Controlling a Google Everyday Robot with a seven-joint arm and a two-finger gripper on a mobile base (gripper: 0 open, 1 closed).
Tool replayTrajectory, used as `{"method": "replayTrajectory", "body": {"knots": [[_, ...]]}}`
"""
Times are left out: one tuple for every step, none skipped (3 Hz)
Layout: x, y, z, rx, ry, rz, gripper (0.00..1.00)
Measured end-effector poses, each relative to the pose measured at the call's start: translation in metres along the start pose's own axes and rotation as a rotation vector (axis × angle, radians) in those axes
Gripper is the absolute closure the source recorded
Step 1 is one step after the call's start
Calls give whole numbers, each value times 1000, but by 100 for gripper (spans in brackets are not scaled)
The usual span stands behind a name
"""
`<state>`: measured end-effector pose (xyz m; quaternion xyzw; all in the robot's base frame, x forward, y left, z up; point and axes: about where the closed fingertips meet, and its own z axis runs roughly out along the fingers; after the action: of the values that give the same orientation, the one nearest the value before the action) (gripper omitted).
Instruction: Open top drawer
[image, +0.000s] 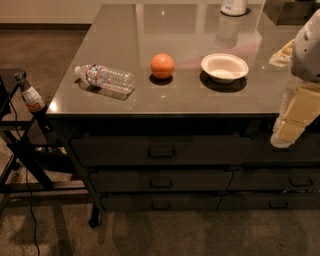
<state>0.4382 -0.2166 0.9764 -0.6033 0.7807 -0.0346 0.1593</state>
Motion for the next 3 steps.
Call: {"method": "replayTrajectory", "body": {"knots": [[0, 0, 0, 0, 0, 0, 0], [0, 7, 16, -8, -20, 12, 0], [4, 19, 53, -16, -44, 38, 0]]}}
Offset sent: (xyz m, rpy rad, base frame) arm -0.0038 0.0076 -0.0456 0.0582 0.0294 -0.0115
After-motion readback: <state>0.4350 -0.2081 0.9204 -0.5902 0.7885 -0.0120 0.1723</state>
